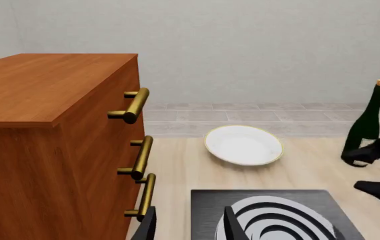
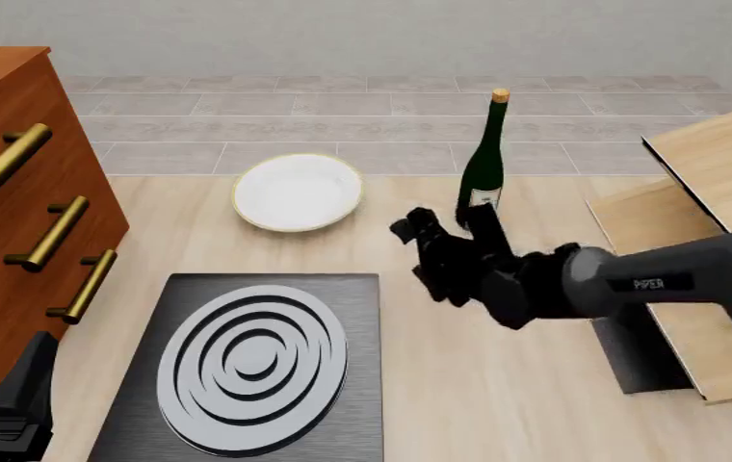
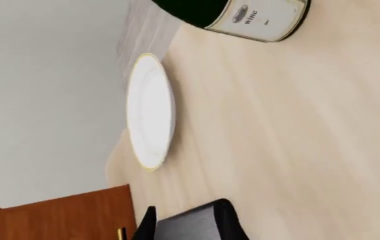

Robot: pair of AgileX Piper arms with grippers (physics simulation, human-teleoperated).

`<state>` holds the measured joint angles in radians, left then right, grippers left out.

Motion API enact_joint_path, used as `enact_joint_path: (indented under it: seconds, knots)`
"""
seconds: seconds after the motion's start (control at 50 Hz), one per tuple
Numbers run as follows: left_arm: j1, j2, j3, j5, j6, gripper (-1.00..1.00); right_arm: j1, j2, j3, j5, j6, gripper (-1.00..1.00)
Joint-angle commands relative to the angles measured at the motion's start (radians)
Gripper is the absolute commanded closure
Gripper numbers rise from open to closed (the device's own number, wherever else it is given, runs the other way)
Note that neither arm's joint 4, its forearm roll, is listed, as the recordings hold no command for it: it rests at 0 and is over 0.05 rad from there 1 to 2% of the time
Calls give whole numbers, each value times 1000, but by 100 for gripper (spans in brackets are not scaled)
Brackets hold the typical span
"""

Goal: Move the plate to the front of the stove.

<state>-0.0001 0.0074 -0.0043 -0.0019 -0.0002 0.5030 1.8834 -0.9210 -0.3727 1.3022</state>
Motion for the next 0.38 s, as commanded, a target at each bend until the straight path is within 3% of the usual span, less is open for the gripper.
enact_joint_path:
  seconds: [0.02, 0.1, 0.14, 0.24, 0.34, 0.38]
  knots:
    - [0, 0, 0, 0, 0, -100, -13, -496, 447, -42, -86, -100]
    - [0, 0, 0, 0, 0, -100, -28, -710, 551, 34, -144, -100]
    - [0, 0, 0, 0, 0, -100, -34, -870, 595, 119, -186, -100]
    - [0, 0, 0, 0, 0, -100, -13, -1131, 684, 272, -200, -100]
    - [0, 0, 0, 0, 0, -100, -28, -1433, 729, 515, -229, -100]
    - [0, 0, 0, 0, 0, -100, -42, -1590, 727, 662, -249, -100]
